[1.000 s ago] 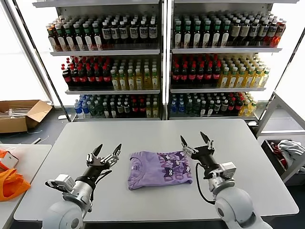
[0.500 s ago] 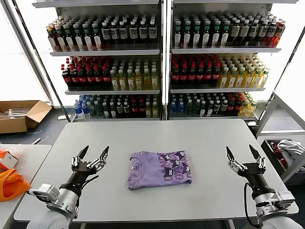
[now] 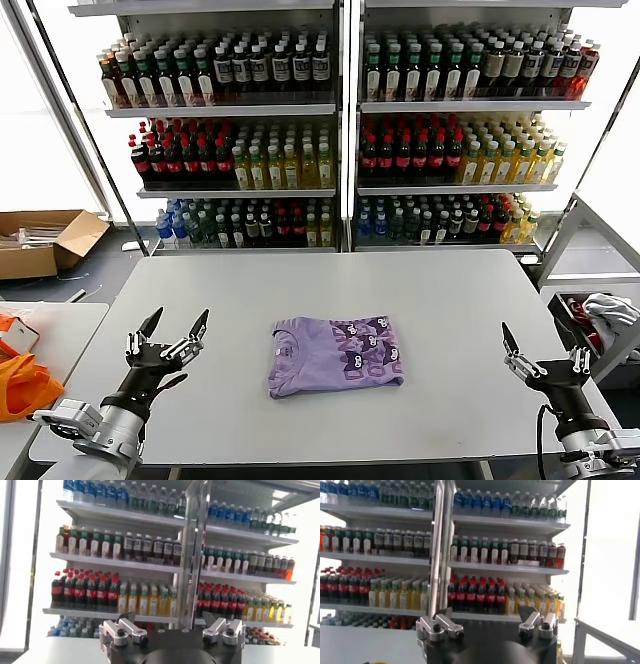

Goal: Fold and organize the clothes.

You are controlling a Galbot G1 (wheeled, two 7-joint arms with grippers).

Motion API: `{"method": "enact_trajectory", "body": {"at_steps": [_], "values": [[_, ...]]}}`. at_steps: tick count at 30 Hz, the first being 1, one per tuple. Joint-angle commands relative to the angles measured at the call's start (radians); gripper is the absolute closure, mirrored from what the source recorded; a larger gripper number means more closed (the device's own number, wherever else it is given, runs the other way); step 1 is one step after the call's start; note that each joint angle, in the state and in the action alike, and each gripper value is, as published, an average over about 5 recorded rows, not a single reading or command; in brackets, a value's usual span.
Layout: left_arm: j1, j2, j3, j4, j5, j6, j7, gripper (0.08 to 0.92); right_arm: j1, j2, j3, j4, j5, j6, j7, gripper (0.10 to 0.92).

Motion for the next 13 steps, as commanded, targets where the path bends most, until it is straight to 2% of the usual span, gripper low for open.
{"method": "enact_trajectory", "body": {"at_steps": [1, 13], "values": [[0.009, 0.002, -0.033, -0.009, 0.011, -0.002, 0.013, 0.177, -0.038, 0.021, 0.040, -0.002, -0.041, 0.018, -0.011, 0.203], [0.022, 0.002, -0.052, -0.015, 0.019, -0.006, 0.042, 0.177, -0.012, 0.023, 0.042, -0.020, -0.042, 0.017, -0.012, 0.203]]}}
